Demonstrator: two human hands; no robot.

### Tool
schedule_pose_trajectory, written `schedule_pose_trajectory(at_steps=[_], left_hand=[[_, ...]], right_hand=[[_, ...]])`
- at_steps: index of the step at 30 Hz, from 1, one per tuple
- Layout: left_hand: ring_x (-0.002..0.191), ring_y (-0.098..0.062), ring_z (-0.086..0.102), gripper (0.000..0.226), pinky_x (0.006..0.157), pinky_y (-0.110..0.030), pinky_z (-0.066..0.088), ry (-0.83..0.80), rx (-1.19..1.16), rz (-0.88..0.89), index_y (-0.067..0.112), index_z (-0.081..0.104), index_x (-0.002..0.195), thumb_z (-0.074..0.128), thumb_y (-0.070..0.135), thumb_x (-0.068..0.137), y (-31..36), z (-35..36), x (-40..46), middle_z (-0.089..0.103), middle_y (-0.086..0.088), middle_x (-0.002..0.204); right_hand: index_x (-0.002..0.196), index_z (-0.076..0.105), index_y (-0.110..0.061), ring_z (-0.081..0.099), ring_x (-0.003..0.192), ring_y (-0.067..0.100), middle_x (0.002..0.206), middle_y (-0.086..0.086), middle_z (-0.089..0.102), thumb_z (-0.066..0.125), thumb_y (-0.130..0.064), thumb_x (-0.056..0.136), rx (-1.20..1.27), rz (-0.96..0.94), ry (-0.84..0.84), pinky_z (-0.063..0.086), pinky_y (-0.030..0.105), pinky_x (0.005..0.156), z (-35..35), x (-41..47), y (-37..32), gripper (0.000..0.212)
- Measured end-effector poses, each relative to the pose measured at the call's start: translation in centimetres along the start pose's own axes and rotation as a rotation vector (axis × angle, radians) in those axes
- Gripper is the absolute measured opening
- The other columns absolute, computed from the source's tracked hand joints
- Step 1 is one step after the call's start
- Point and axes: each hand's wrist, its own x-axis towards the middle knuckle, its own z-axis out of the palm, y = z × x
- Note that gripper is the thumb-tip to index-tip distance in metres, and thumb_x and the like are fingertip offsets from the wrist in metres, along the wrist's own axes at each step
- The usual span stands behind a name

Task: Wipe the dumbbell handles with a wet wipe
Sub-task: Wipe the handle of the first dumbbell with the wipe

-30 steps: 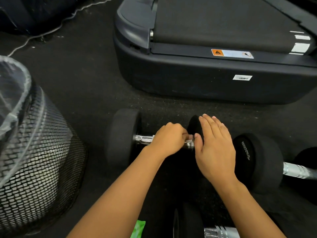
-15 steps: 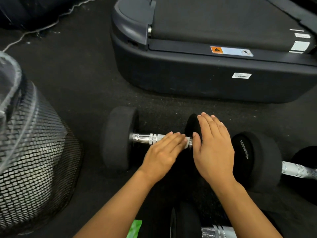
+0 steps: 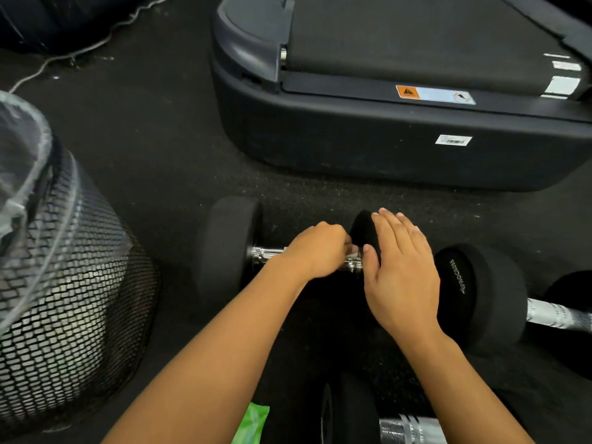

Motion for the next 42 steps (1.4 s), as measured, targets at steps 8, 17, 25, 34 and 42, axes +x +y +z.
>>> schedule_pose_trajectory(at_steps=[8, 17, 25, 34, 42], left_hand=[[0.104, -0.018, 0.063, 0.031, 0.101, -0.039, 0.043, 0.731, 0.070, 0.462, 0.007, 0.068, 0.110, 0.071, 0.008, 0.079, -4.2, 6.9, -3.4, 0.069, -0.006, 0.110], [0.108, -0.025, 0.062, 0.024, 0.098, -0.040, 0.045, 0.873, 0.248, 0.639, -0.004, 0.065, 0.110, 0.064, -0.001, 0.086, -4.3, 8.2, -2.4, 0.066, -0.016, 0.113], [0.086, -0.025, 0.063, 0.025, 0.073, -0.036, 0.046, 0.288, 0.194, 0.132, 0.020, 0.065, 0.098, 0.042, 0.029, 0.096, -0.8, 2.2, -1.3, 0.066, -0.005, 0.089], [0.088, -0.023, 0.063, 0.011, 0.086, -0.037, 0.049, 0.442, 0.149, 0.199, 0.016, 0.065, 0.092, 0.054, 0.014, 0.088, -0.4, 4.1, -3.1, 0.068, -0.003, 0.089], [0.093, -0.028, 0.061, 0.021, 0.067, -0.034, 0.039, 0.296, 0.362, 0.021, 0.014, 0.061, 0.104, 0.044, 0.024, 0.096, 1.3, 1.9, -2.1, 0.064, -0.009, 0.100]], right_hand=[[0.133, 0.047, -0.006, 0.037, 0.132, 0.024, 0.138, 0.008, 0.048, 0.034, -0.029, 0.091, 0.006, -0.004, 0.002, 0.022, 0.035, 0.111, 0.0, -0.2, 0.1, 0.049], [0.132, 0.047, -0.007, 0.037, 0.132, 0.024, 0.137, 0.008, 0.048, 0.034, -0.028, 0.092, 0.008, 0.002, 0.021, 0.019, 0.032, 0.111, 0.0, -0.3, 0.1, 0.048], [0.133, 0.046, -0.007, 0.037, 0.132, 0.024, 0.138, 0.008, 0.048, 0.033, -0.029, 0.091, -0.009, 0.008, -0.001, 0.022, 0.035, 0.112, 0.1, 0.1, 0.0, 0.049], [0.134, 0.046, -0.007, 0.036, 0.133, 0.023, 0.139, 0.007, 0.047, 0.032, -0.029, 0.091, -0.008, 0.012, -0.004, 0.021, 0.035, 0.112, 0.0, -0.2, -0.1, 0.050], [0.133, 0.046, -0.007, 0.036, 0.133, 0.023, 0.139, 0.007, 0.047, 0.033, -0.029, 0.091, -0.015, 0.012, -0.011, 0.021, 0.034, 0.112, 0.1, 0.0, 0.0, 0.049]])
